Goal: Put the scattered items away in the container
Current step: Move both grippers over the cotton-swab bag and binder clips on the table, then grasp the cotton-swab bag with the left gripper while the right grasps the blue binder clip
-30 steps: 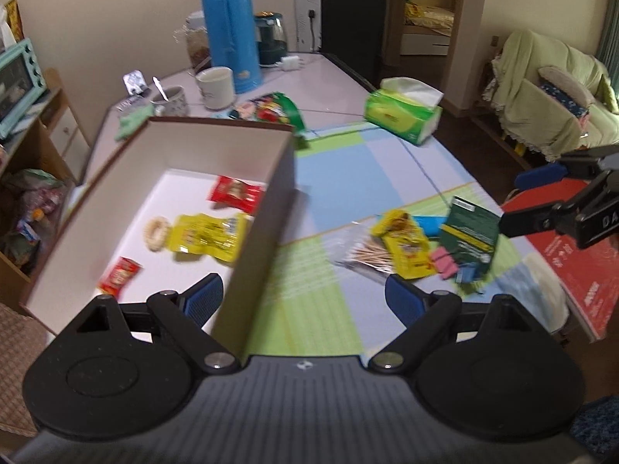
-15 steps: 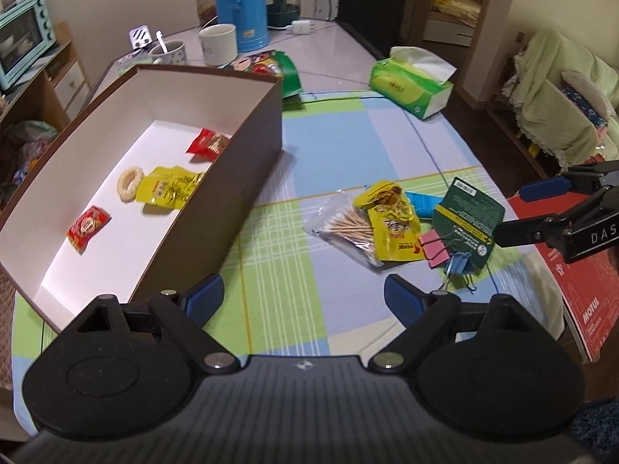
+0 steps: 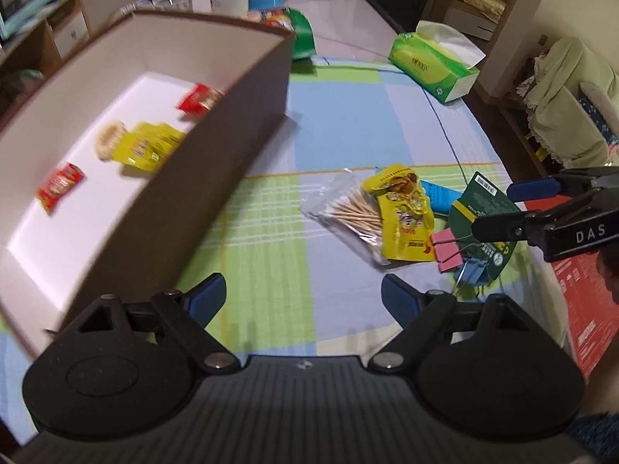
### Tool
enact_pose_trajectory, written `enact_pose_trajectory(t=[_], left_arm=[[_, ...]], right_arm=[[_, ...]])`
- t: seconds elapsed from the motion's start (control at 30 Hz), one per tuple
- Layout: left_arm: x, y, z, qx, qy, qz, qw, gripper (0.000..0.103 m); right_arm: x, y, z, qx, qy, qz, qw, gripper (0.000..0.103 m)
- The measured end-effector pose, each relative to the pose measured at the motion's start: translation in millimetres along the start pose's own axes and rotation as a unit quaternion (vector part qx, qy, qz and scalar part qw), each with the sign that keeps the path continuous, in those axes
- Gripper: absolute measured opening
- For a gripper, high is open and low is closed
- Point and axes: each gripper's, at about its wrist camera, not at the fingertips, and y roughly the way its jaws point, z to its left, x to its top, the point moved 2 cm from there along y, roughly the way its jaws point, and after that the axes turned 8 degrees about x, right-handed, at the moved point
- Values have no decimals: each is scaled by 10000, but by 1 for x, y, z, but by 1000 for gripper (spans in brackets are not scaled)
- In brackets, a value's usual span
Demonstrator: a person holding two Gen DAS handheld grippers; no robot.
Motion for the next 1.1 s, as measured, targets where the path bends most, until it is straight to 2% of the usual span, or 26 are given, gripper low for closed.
enact_pose_trajectory(t=[0.17,0.47,0.53,0.6,0.67,0.73,0.8,0.83,0.87,1.0,1.03,1.1], left_arm=[[14,33,-13,-88,-393,188,9990,68],[43,93,-12,-338,-1382,633,9878,64],[47,103,-13,-414,-1458,658,9863,63],[51,107,-18,-355,-1335,576,9887,63],[53,108,-22,-292,-1131,468,9921,45],[53,107,-24,-258,-936,370,9946,41],[49,101,-22,-255,-758,288,9964,32],[47,98,-20,-242,-680,276,9970,20],[42,95,-17,-199,-630,342,9972,0],[15,83,-1,118,-473,553,9973,0],[7,81,4,118,-546,657,9963,0],[-3,76,14,-130,-905,801,9926,4]], right_arm=[[1,-5,-18,-104,170,-40,9998,98],[3,-10,-45,-145,422,-84,9990,98],[5,-9,-49,-150,459,-82,9988,98],[6,-8,-53,-149,488,-82,9987,98],[7,-7,-54,-137,504,-89,9986,98],[8,-6,-54,-110,496,-92,9987,98],[9,-5,-52,-87,457,-86,9989,98],[9,-4,-51,-73,430,-85,9990,98],[10,-3,-49,-59,404,-83,9991,98],[11,-1,-42,45,293,-102,9995,97],[12,-1,-40,85,263,-107,9996,98],[12,0,-36,133,206,-103,9996,98]])
